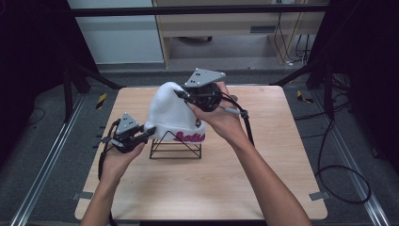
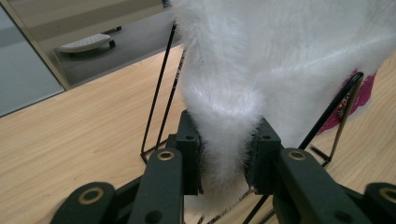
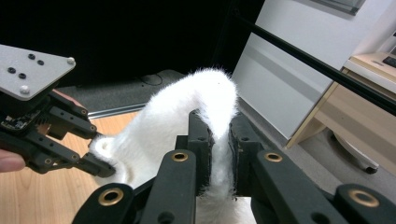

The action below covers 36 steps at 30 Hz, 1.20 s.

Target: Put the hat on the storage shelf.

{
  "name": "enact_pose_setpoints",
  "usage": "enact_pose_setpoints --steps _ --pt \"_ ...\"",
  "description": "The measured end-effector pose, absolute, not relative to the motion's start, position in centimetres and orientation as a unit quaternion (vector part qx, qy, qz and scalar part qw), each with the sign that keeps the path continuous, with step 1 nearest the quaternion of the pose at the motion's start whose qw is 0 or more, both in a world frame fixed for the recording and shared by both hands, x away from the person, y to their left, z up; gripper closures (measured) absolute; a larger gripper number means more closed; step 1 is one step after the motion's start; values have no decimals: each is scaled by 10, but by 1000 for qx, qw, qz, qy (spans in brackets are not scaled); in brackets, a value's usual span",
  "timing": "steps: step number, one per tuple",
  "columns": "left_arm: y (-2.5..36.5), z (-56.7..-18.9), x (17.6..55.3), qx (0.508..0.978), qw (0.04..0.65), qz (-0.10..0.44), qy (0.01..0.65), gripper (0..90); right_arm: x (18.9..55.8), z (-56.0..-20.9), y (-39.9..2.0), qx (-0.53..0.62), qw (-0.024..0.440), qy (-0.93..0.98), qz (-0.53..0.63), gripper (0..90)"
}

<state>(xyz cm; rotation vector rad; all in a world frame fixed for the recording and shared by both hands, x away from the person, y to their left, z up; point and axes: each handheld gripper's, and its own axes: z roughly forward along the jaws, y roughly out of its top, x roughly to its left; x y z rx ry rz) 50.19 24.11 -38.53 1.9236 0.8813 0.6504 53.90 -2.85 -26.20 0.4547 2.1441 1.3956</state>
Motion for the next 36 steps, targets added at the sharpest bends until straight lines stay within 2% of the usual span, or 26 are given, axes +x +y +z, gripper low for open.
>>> enact_pose_setpoints --steps 22,36 --pt "249 -402 499 777 448 248 366 693 531 -274 -23 163 255 809 504 823" --pt "260 -412 496 764 463 233 384 636 528 -278 -15 154 245 818 496 826"
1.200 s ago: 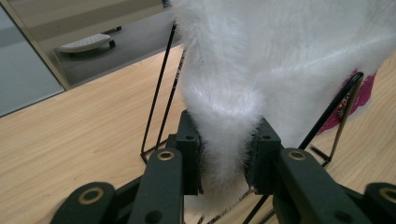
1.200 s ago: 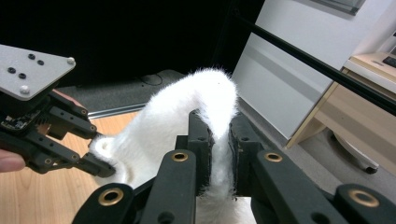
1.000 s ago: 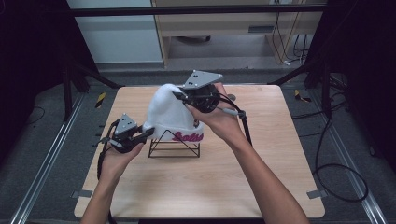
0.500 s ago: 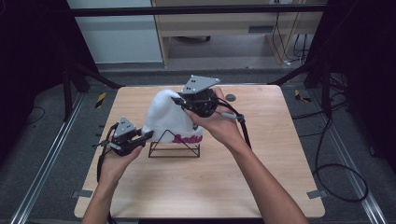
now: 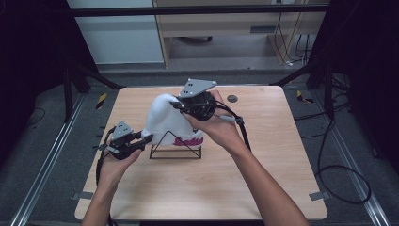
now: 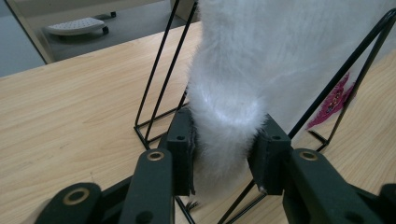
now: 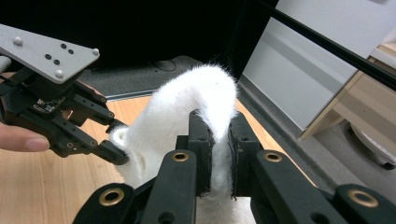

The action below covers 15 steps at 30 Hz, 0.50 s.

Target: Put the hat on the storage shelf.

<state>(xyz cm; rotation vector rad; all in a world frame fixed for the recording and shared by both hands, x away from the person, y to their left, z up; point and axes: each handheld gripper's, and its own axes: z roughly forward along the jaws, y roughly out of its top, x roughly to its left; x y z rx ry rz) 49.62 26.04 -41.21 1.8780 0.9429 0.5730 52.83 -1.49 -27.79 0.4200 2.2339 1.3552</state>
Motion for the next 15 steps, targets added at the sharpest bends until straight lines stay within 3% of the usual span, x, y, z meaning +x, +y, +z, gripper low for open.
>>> enact_pose_setpoints --steps 5,15 --pt "265 -413 493 756 473 230 388 626 528 -281 -10 151 239 823 493 826" --pt "268 -415 492 758 470 228 390 713 527 -286 0 143 232 828 490 827"
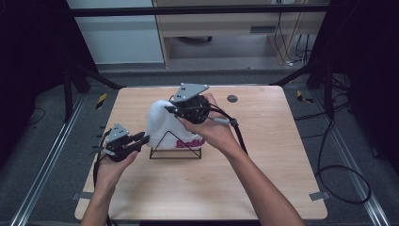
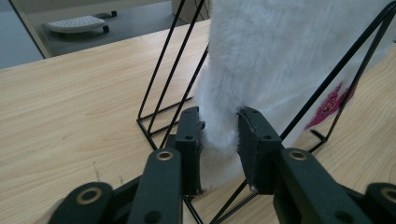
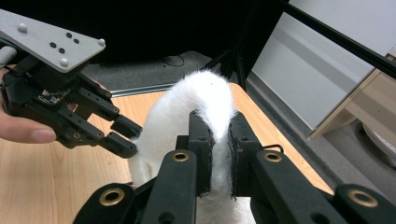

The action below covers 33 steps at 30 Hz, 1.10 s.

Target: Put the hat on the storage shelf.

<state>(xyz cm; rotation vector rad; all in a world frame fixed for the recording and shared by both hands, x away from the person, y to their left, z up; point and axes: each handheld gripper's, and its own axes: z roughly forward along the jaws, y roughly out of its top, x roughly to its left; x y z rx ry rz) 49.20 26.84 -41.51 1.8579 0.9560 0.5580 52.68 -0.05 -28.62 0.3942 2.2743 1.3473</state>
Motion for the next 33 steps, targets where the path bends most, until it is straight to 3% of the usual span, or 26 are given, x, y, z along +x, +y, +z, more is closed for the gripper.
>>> enact_pose_setpoints --steps 8,18,24,33 --pt "268 -416 494 761 467 222 393 839 527 -290 -3 147 229 828 491 827" --pt "270 -424 495 764 457 220 398 848 528 -303 -6 151 216 836 480 824" --pt "273 -429 493 758 457 227 407 790 529 -312 -6 155 211 841 473 823" --pt "288 -432 491 743 447 247 433 600 529 -328 -3 158 204 852 455 817"
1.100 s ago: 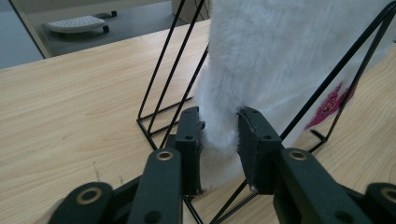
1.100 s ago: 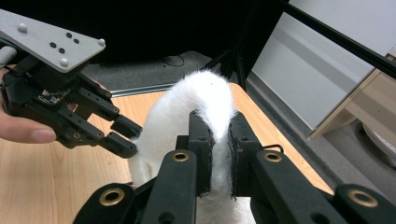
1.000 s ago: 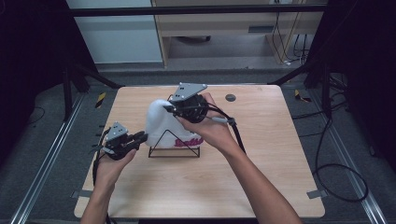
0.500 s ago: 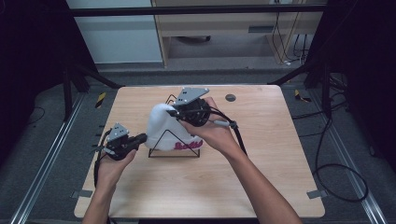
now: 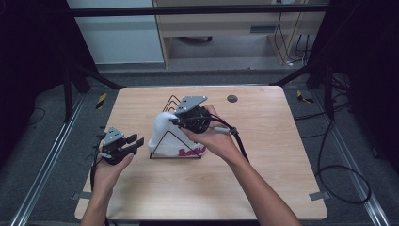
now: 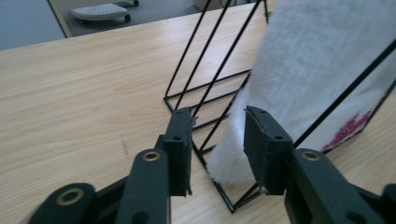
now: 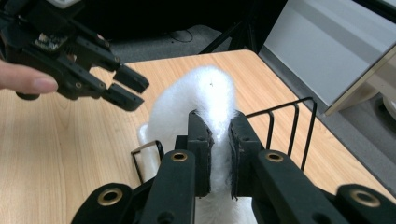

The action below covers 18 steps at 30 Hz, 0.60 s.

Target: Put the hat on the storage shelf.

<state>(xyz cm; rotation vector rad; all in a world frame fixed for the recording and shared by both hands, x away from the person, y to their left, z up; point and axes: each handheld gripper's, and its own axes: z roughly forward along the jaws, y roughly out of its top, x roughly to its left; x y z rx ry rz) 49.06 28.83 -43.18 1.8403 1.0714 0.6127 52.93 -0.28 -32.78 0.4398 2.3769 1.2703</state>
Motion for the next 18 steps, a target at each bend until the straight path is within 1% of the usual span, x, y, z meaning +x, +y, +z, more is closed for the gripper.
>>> enact_pose_setpoints --steps 4,5,6,7,8,9,10,11,12,14,15,17,18 --pt "294 -434 490 741 441 251 439 541 530 -330 -5 160 203 854 453 810" --pt "295 -434 490 742 436 252 441 541 530 -330 -5 160 203 854 453 810" --pt "297 -436 490 745 428 256 443 506 530 -331 -5 162 201 854 451 795" --pt "297 -436 490 745 428 256 443 492 530 -331 -5 162 201 854 451 795" --pt "299 -438 490 745 421 260 447 465 529 -331 -6 163 199 855 451 772" --pt "299 -438 490 745 421 260 447 447 529 -331 -6 163 199 855 451 772" --pt "300 -439 490 745 416 263 450 447 529 -331 -6 163 200 855 451 763" --pt "301 -440 490 746 412 265 451 421 529 -330 -6 164 198 854 452 746" --pt "303 -443 490 747 406 266 454 371 528 -330 -7 166 197 854 452 716" --pt "304 -444 490 746 403 267 457 325 528 -330 -8 167 197 853 453 707" --pt "306 -447 490 747 395 268 463 291 526 -329 -9 170 197 853 453 676" --pt "306 -448 490 745 392 266 469 234 526 -329 -9 171 197 853 452 668" --pt "307 -450 491 746 386 266 473 234 525 -328 -10 172 197 853 452 657"
